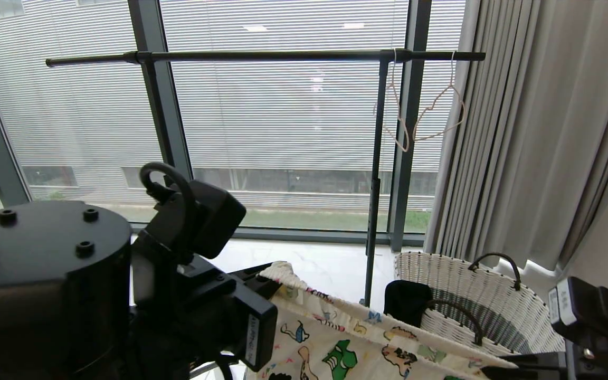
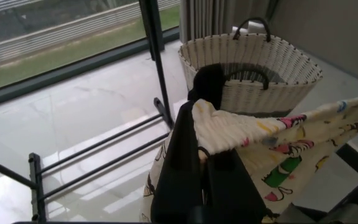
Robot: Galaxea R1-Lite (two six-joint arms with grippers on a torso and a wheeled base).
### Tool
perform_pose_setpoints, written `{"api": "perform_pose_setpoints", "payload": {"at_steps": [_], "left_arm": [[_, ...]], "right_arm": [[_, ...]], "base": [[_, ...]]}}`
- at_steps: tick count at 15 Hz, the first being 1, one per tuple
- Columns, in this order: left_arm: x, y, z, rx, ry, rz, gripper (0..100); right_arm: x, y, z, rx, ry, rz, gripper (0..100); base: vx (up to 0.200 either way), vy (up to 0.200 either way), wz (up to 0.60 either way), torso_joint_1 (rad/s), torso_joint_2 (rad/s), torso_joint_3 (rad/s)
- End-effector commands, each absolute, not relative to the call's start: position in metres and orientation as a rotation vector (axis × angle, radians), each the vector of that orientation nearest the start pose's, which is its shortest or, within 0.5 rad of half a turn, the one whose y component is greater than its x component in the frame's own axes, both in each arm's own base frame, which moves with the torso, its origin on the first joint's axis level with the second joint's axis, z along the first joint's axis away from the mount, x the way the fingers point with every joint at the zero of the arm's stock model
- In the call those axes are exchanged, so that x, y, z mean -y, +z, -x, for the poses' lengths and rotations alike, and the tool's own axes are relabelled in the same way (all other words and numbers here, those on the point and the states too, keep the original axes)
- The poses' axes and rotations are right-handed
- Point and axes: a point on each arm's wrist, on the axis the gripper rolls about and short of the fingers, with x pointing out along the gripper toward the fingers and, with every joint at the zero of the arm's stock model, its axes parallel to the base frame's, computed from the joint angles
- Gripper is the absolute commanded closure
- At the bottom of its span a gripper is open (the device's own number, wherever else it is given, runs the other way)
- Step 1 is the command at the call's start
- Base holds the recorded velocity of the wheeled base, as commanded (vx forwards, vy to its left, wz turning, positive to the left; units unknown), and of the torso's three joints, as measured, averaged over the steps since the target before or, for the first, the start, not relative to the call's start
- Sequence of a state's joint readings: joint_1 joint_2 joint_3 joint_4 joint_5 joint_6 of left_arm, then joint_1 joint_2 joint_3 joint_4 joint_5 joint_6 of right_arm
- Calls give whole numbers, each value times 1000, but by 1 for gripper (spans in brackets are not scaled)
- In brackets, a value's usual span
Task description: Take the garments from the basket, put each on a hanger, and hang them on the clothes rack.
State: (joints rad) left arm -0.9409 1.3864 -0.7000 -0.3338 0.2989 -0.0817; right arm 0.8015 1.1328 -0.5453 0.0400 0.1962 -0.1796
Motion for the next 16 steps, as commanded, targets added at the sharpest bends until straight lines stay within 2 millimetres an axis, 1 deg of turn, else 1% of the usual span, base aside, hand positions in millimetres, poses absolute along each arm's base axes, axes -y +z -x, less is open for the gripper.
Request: {"api": "perform_pose_setpoints", "payload": {"at_steps": [1, 3, 4, 5, 6, 8, 10, 11, 13, 16], "left_arm": [[200, 204, -153, -321, -629, -153, 100], [204, 207, -154, -310, -636, -147, 100], [203, 206, -153, -318, -634, -148, 100], [200, 204, -151, -338, -631, -156, 100], [198, 204, -146, -366, -635, -162, 100], [198, 198, -132, -458, -660, -172, 100], [202, 189, -119, -564, -670, -143, 100], [206, 184, -113, -626, -664, -101, 100], [206, 179, -109, -698, -618, -38, 100], [206, 183, -109, -660, -569, -35, 100]], "right_arm": [[-101, 179, -78, -505, 1101, 378, 100], [-101, 176, -78, -510, 1105, 401, 100], [-102, 176, -81, -511, 1089, 399, 100], [-104, 180, -88, -501, 1053, 387, 100], [-108, 186, -100, -481, 1015, 367, 100], [-127, 205, -128, -397, 977, 332, 100], [-144, 221, -147, -358, 974, 321, 100], [-151, 225, -154, -351, 976, 321, 100], [-157, 229, -160, -342, 974, 319, 100], [-157, 228, -160, -347, 975, 320, 100]], "base": [[0, 0, 0, 0, 0, 0], [0, 0, 0, 0, 0, 0], [0, 0, 0, 0, 0, 0], [0, 0, 0, 0, 0, 0], [0, 0, 0, 0, 0, 0], [0, 0, 0, 0, 0, 0], [0, 0, 0, 0, 0, 0], [0, 0, 0, 0, 0, 0], [0, 0, 0, 0, 0, 0], [0, 0, 0, 0, 0, 0]]}}
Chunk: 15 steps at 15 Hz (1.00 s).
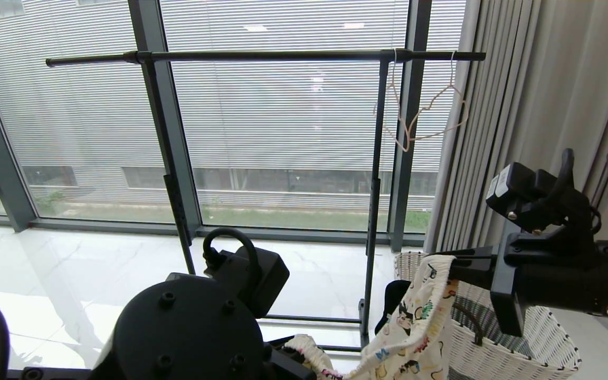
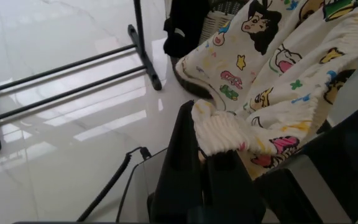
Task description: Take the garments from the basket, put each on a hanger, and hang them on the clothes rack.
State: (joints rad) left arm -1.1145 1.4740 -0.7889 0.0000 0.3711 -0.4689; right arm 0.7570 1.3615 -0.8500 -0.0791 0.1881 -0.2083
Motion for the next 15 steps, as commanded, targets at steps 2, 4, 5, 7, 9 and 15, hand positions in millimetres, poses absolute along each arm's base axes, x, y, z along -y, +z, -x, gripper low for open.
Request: {"api": "perform_pose_setpoints", "payload": {"at_steps": [2, 4, 5, 7, 9, 15], "left_arm": [[205, 183, -110, -644, -538, -41, 100], [204, 184, -115, -611, -482, -61, 100], [199, 188, -126, -566, -416, -90, 100], [186, 197, -150, -487, -274, -142, 100], [177, 203, -162, -457, -205, -140, 100], [178, 202, -162, -459, -200, -143, 100]], "right_arm": [[-158, 227, -161, -352, 973, 323, 100], [-156, 224, -159, -366, 972, 327, 100], [-153, 221, -156, -377, 966, 332, 100], [-141, 211, -145, -442, 932, 362, 100], [-129, 206, -132, -545, 921, 417, 100], [-124, 206, -124, -541, 925, 438, 0]], "base": [[0, 0, 0, 0, 0, 0], [0, 0, 0, 0, 0, 0], [0, 0, 0, 0, 0, 0], [0, 0, 0, 0, 0, 0], [0, 0, 0, 0, 0, 0], [0, 0, 0, 0, 0, 0]]}}
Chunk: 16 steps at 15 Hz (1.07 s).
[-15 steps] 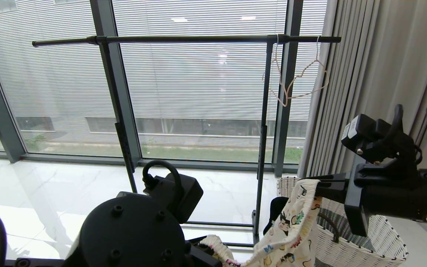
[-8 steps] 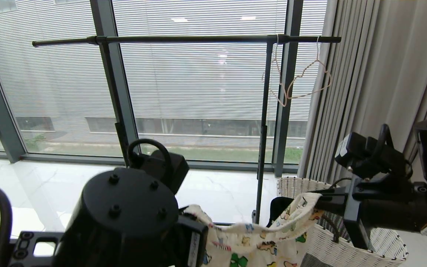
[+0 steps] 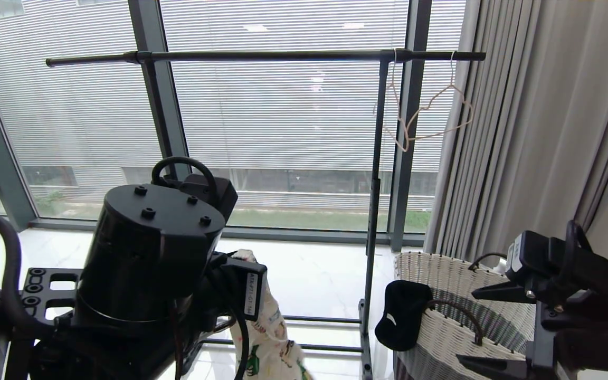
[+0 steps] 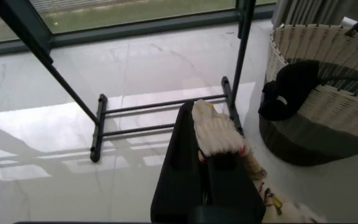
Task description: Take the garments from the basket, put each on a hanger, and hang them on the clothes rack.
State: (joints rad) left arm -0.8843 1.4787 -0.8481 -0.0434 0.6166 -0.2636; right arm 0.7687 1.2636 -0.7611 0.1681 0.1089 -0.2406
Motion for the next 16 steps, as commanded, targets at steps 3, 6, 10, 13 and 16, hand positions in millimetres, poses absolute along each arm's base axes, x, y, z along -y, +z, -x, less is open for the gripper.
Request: {"api": "perform_pose_setpoints", "payload": {"at_steps": [3, 6, 10, 13, 16], "left_arm": [[170, 197, -160, -477, -189, -175, 100], [117, 187, -157, -515, -74, -338, 100], [72, 187, -153, -518, 103, -301, 100], [61, 183, -139, -510, 122, -288, 100], [59, 182, -137, -508, 125, -290, 100]], "right_arm": [[-115, 207, -121, -556, 889, 437, 0], [-86, 202, -135, -636, 571, 452, 0], [-47, 193, -149, -712, 247, 418, 0], [-30, 191, -149, -736, 119, 389, 0], [-26, 193, -148, -725, 98, 377, 0]], "base": [[0, 0, 0, 0, 0, 0], [0, 0, 0, 0, 0, 0], [0, 0, 0, 0, 0, 0], [0, 0, 0, 0, 0, 0], [0, 0, 0, 0, 0, 0]]}}
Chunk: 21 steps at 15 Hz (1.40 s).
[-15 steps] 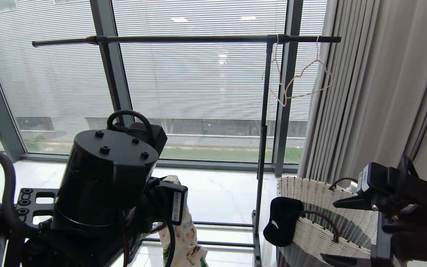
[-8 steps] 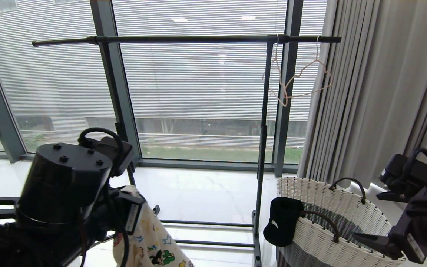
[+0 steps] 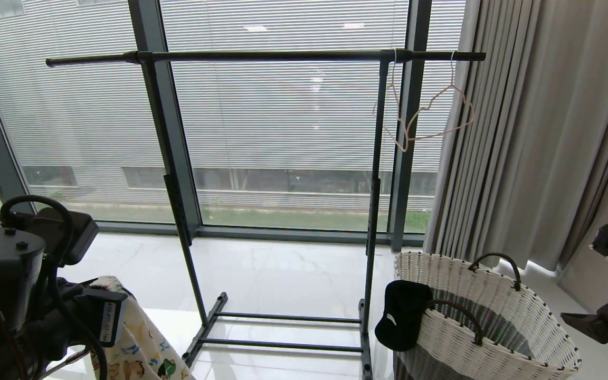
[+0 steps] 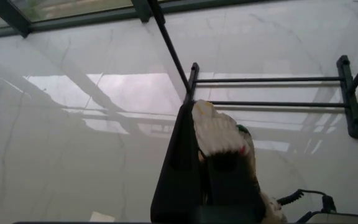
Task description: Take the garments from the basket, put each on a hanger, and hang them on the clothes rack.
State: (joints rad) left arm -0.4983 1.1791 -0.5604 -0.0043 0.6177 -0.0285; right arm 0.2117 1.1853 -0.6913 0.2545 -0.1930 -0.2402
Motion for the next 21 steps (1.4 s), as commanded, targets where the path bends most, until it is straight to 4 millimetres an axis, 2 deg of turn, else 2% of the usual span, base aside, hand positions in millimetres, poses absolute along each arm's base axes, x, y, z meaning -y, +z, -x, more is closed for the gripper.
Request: {"api": "perform_pose_setpoints", "payload": {"at_steps": [1, 6, 21], "left_arm": [[59, 182, -137, -509, 124, -291, 100], [59, 182, -136, -508, 127, -292, 100], [59, 183, -136, -505, 129, -291, 100]], "right_arm": [[-26, 193, -148, -724, 97, 375, 0], [-26, 196, -149, -689, 93, 364, 0], [-27, 198, -151, -666, 83, 334, 0]], "base": [[0, 0, 0, 0, 0, 0], [0, 0, 0, 37, -138, -103], [0, 0, 0, 192, -467, -280]]}}
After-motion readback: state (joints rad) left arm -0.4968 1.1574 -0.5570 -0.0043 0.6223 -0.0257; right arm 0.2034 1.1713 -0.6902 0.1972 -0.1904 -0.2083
